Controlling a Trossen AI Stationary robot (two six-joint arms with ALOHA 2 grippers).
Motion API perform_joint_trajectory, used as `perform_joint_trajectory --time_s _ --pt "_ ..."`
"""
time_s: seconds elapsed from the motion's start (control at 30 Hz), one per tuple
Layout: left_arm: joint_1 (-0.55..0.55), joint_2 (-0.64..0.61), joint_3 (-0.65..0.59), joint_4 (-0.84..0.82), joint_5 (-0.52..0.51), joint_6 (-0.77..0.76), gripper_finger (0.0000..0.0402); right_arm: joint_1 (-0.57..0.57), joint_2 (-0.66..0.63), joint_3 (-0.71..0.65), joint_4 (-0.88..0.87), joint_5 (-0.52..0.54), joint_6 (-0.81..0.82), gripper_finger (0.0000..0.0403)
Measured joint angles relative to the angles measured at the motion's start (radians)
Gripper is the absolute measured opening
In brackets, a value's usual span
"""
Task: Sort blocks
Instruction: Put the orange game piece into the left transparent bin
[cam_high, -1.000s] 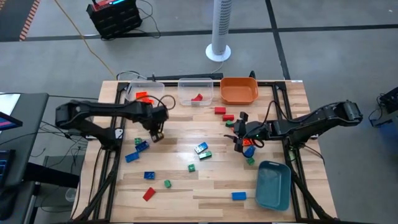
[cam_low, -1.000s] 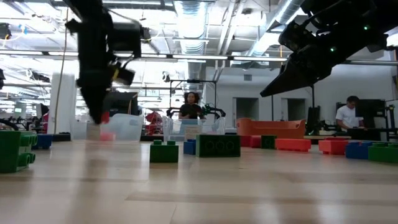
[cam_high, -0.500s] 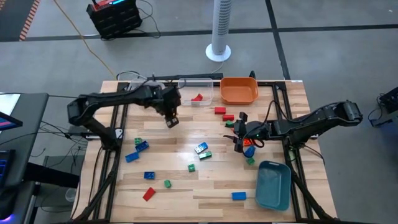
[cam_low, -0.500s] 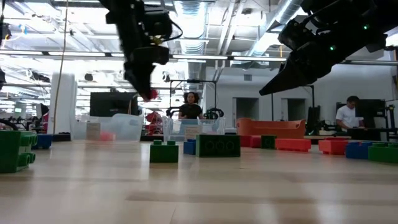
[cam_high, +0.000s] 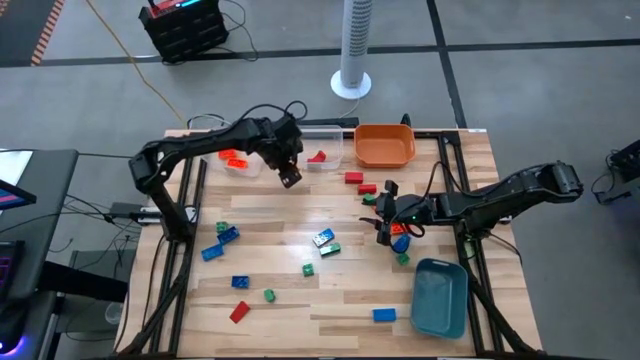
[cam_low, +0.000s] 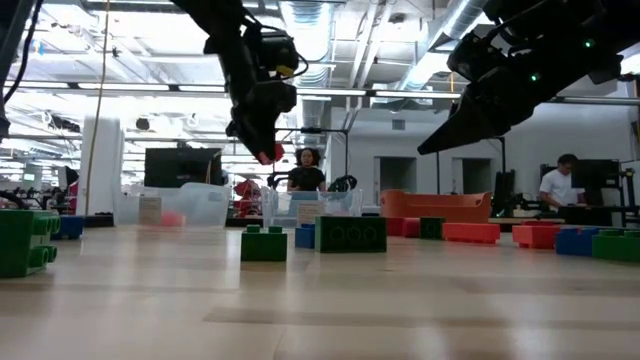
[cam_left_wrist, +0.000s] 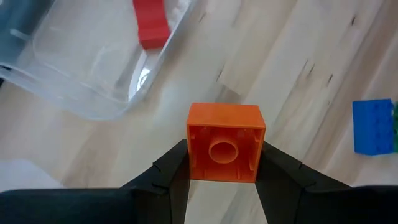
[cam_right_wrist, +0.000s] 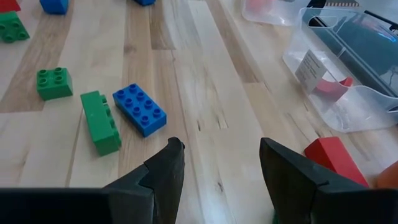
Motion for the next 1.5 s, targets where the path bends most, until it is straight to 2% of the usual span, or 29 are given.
perform_joint_trajectory --time_s 0.2,0.37,0.5,0.57,0.63,0.73,0.8,0.9,1.03,1.1,1.2,1.27,1.4,1.43,1.5 --pt "0.071 -0.003 0.000 -0.083 0.010 0.015 0.0141 0.000 0.000 0.000 -0.013 0.000 0.001 0.0218" --pt "0.167 -0.003 0.000 -0.214 -0.108 0.022 0.0141 0.000 0.000 0.000 -0.015 0.000 0.001 0.0218" --pt "0.226 -0.024 0.000 -0.296 -0.139 0.024 0.0141 0.000 0.000 0.000 -0.019 -0.001 0.001 0.0218" --pt "0.235 -0.049 0.001 -0.344 -0.227 0.044 0.0141 -0.004 0.000 0.000 -0.019 -0.001 -0.001 0.0218" --pt "0.239 -0.071 0.001 -0.406 -0.343 0.127 0.0141 -0.008 0.000 0.000 -0.019 -0.001 -0.004 0.0218" --pt "0.220 -0.119 0.000 -0.454 -0.382 0.285 0.0141 -0.013 0.005 0.000 -0.020 -0.001 -0.012 0.0218" --pt "0.197 -0.162 0.000 -0.447 -0.304 0.384 0.0141 -0.019 0.005 0.000 -0.020 -0.001 -0.015 0.0218" --pt "0.168 -0.249 -0.001 -0.378 -0.089 0.480 0.0141 -0.027 0.005 0.000 -0.028 -0.001 -0.015 0.0218" --pt "0.155 -0.362 0.000 -0.278 0.155 0.443 0.0142 -0.027 0.005 0.000 -0.055 -0.001 -0.015 0.0218" --pt "0.153 -0.405 0.000 -0.260 0.213 0.410 0.0142 -0.031 0.005 0.000 -0.047 -0.001 -0.018 0.0218" --pt "0.153 -0.441 0.000 -0.264 0.224 0.384 0.0142 -0.042 0.005 0.000 -0.044 0.000 -0.018 0.0218" --pt "0.153 -0.445 0.000 -0.266 0.175 0.372 0.0142 -0.048 0.005 0.000 -0.043 0.000 -0.016 0.0218" --pt "0.186 -0.428 -0.040 -0.207 -0.144 0.316 0.0142 -0.047 0.005 0.000 -0.028 -0.001 -0.016 0.0218" --pt "0.208 -0.415 -0.063 -0.188 -0.197 0.287 0.0142 -0.044 0.005 0.000 -0.021 -0.001 -0.015 0.0218" --pt "0.264 -0.381 -0.110 -0.166 -0.241 0.226 0.0142 -0.037 0.005 0.000 -0.015 -0.001 -0.015 0.0218"
